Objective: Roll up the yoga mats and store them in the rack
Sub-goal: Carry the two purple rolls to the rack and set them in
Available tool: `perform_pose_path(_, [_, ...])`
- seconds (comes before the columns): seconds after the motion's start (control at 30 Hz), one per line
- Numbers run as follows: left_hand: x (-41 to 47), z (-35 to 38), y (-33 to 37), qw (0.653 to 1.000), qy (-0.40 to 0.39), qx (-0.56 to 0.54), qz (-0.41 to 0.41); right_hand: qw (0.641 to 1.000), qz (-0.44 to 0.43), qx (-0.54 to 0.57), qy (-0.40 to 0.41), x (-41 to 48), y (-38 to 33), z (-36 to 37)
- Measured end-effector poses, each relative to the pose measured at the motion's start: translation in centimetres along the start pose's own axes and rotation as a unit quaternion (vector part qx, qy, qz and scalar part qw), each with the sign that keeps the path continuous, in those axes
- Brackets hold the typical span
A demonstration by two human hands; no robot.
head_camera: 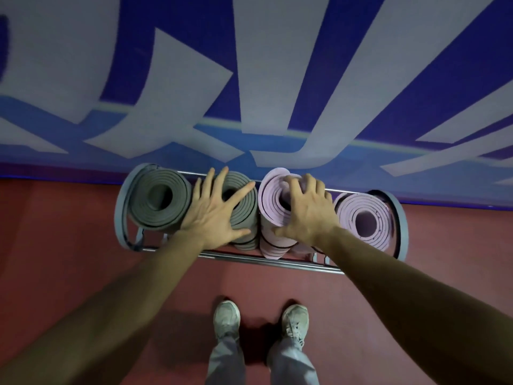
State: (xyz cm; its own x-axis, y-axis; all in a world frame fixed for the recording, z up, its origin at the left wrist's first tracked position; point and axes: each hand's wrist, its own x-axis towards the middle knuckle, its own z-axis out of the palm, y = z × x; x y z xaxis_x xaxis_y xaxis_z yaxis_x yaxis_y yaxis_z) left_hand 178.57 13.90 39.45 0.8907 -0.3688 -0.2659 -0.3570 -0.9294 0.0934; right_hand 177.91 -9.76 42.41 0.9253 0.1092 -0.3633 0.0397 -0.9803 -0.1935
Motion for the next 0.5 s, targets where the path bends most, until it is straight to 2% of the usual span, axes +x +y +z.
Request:
perform_pose_path(0.2, [-0.5, 0.6, 0.3, 0.998, 0.041, -0.037, -0.035, 0.992, 0.032, 0.046, 0.110, -4.0, -0.7, 2.4])
perform_pose_path(0.33, [-0.9, 1.2, 1.8, 0.993, 0.070, -0.045, -0.088, 0.979, 0.084, 0.050, 0.178, -5.3, -2.4, 4.6])
perform_pose_path(0.5, [-1.2, 1.8, 2.0, 0.983, 0.104, -0.065, -0.139, 0.947, 0.185, 0.137, 0.226, -4.9, -2.4, 4.3])
